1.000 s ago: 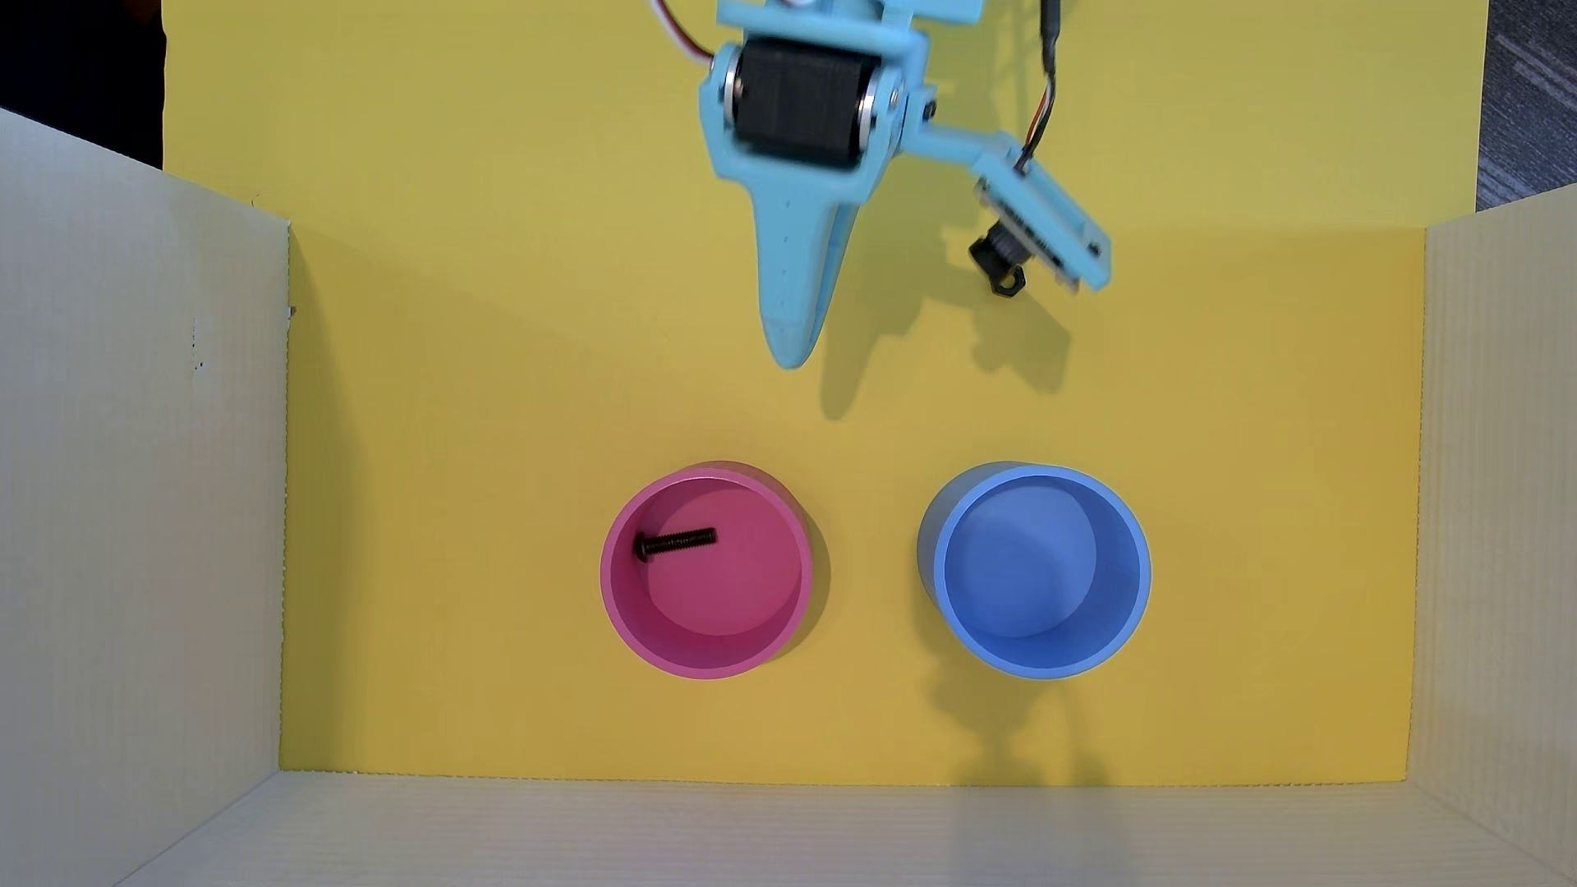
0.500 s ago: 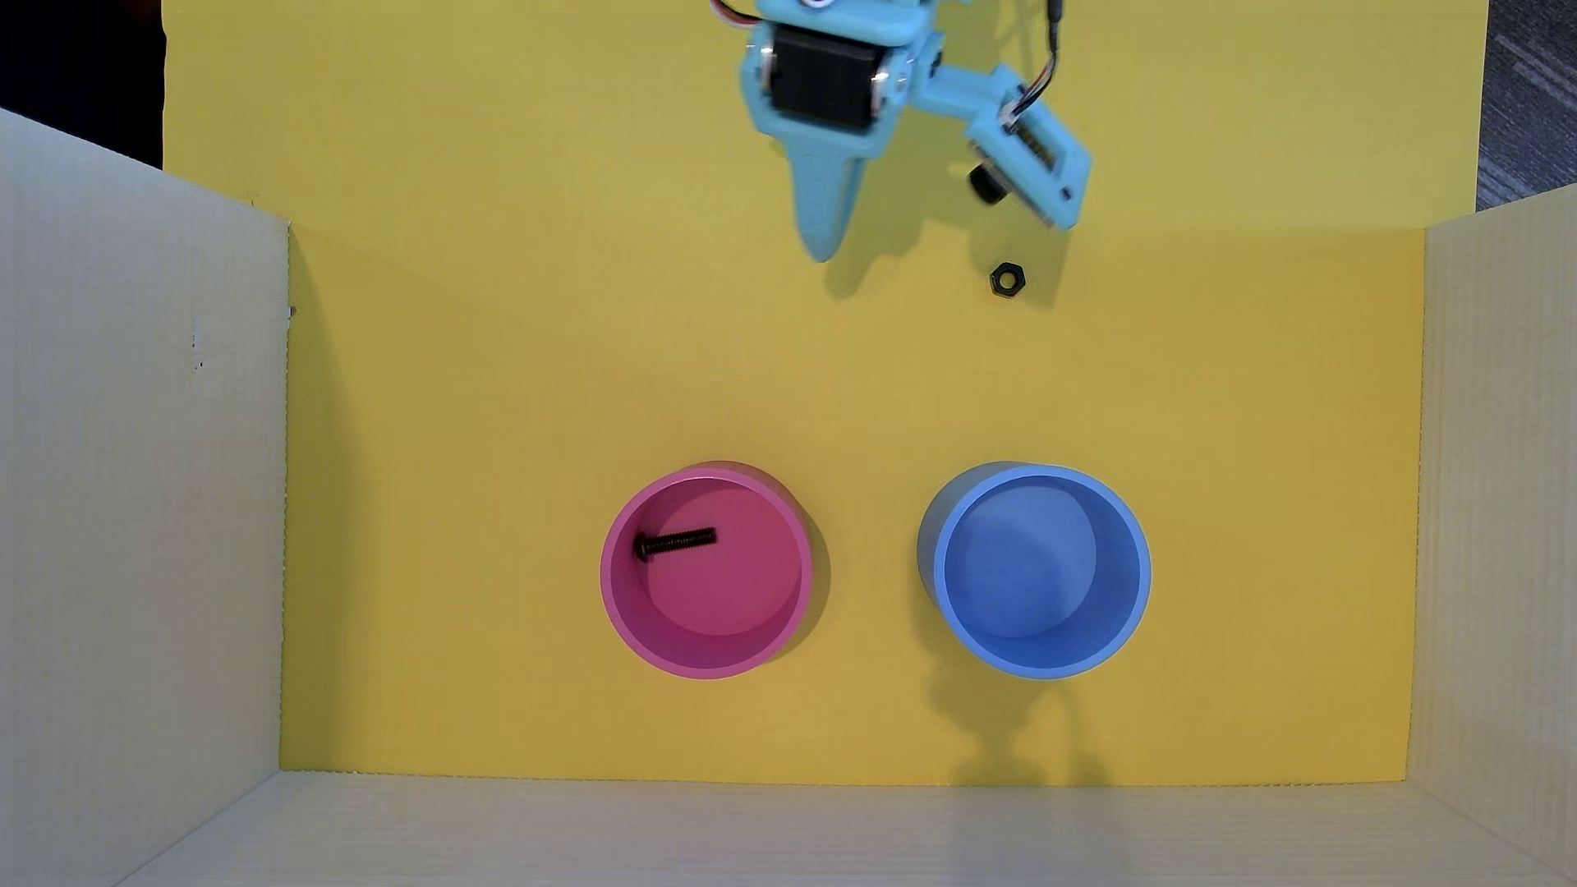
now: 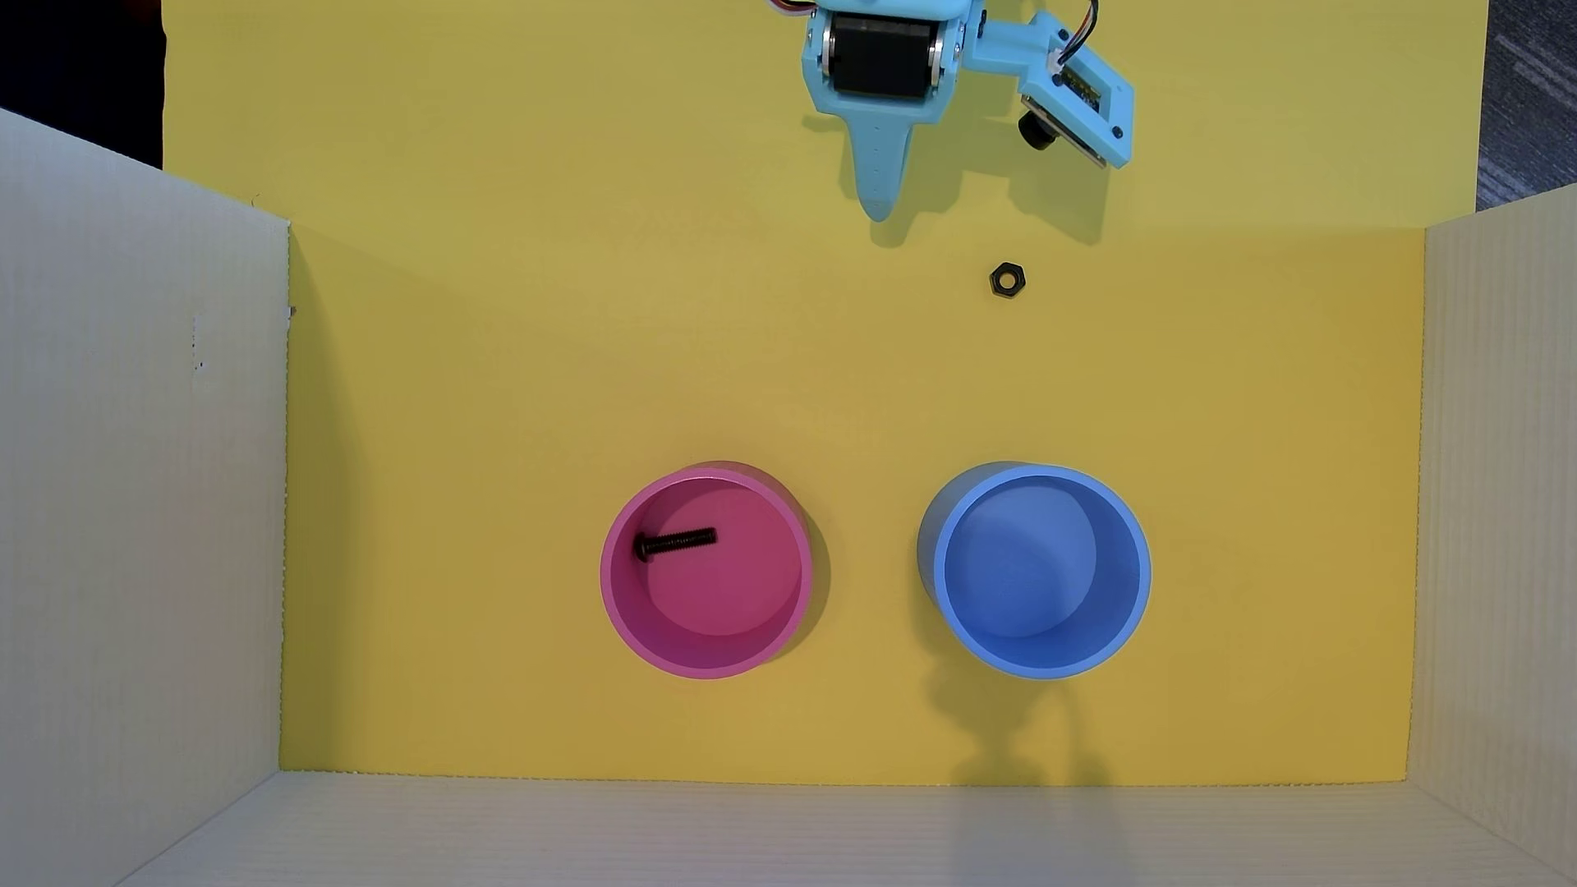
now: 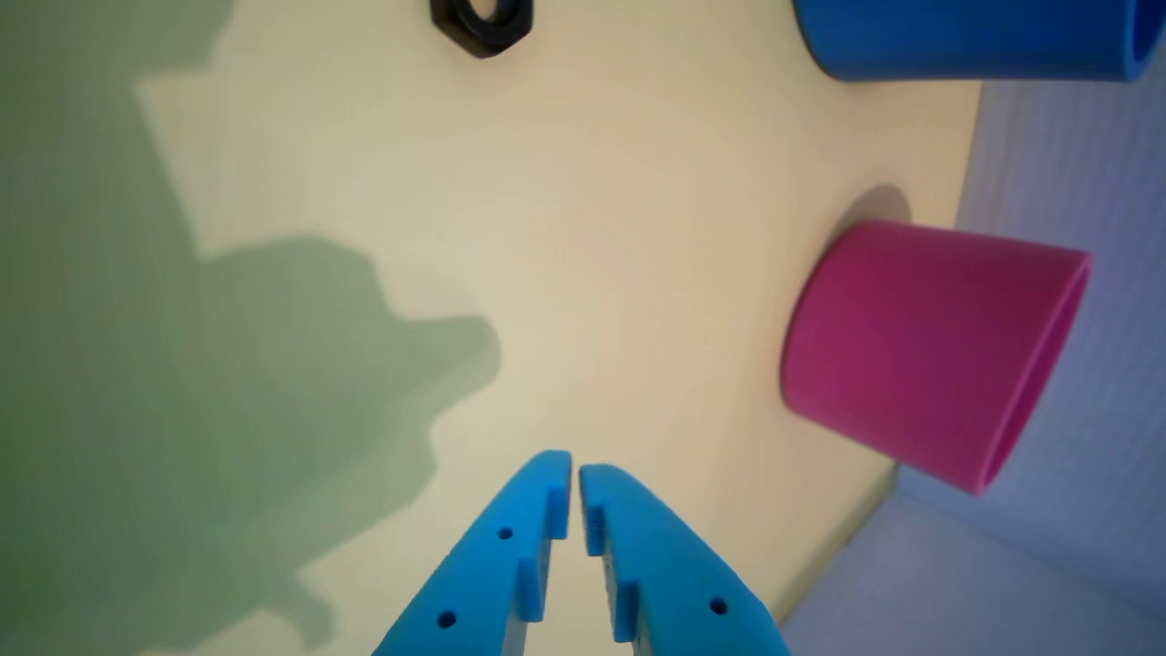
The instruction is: Pick up the bolt and place it in the pink box
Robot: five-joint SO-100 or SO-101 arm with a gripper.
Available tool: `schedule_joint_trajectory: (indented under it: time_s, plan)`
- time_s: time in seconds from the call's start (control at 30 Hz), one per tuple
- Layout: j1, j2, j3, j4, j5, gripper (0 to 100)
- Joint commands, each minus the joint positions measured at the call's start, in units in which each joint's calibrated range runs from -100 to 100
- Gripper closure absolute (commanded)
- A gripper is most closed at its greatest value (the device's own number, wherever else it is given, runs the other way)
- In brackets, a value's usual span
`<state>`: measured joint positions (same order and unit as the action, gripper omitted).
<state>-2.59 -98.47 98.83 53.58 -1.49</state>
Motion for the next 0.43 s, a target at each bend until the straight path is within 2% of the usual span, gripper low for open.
schedule_joint_trajectory:
  time_s: [0.0, 0.4]
  plan:
    - [0.4, -0.3, -0.2, 0.0, -0.1, 98]
    - [0.2, -0.3, -0.2, 0.0, 0.3, 98]
